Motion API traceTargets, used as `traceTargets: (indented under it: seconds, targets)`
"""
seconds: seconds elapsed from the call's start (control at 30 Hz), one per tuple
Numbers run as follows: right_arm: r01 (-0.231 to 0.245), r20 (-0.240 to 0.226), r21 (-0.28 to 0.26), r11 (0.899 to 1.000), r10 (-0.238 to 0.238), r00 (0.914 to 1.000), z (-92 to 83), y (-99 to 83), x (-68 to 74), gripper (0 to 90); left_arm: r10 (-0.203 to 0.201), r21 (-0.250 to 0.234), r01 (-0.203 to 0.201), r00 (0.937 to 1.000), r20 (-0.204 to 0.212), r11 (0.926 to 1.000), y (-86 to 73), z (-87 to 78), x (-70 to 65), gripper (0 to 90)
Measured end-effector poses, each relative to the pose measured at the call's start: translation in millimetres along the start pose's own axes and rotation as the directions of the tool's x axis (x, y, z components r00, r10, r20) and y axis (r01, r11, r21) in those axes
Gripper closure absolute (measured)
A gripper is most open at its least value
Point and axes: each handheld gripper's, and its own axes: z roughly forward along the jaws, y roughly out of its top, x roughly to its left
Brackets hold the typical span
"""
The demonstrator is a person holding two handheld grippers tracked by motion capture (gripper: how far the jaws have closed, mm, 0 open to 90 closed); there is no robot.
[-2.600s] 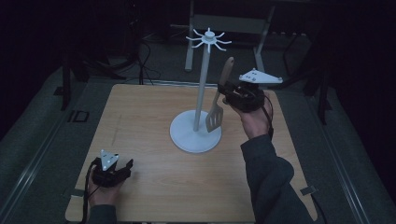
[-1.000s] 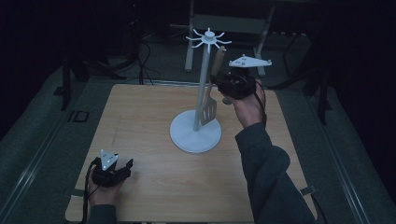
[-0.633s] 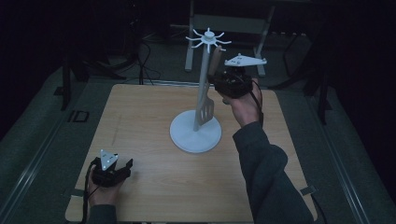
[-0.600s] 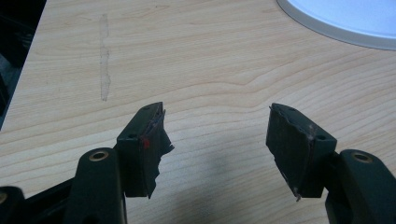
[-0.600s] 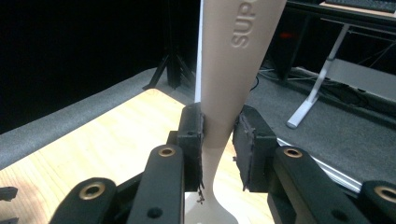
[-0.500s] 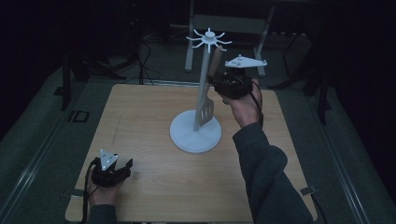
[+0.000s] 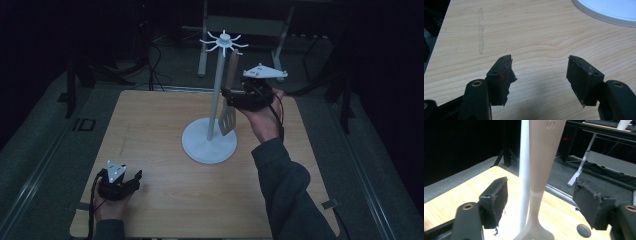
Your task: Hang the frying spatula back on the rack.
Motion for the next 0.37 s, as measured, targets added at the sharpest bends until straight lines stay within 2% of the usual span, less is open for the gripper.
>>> traceTargets:
  seconds: [0.27, 0.37]
  targets:
    - [0.016, -0.011, 0.028, 0.999, -0.016, 0.9998, -8.5, -18.8, -0.8, 24.1, 0.001, 0.011, -0.001, 1.0, 0.001, 0.9999, 0.0, 1.7, -0.2, 37.2]
    - [0.005, -0.014, 0.047, 0.999, -0.005, 0.9999, -13.3, -31.9, -3.5, 24.2, 0.001, 0.016, -0.001, 1.0, -0.005, 0.9999, -0.3, 2.7, 0.2, 36.8]
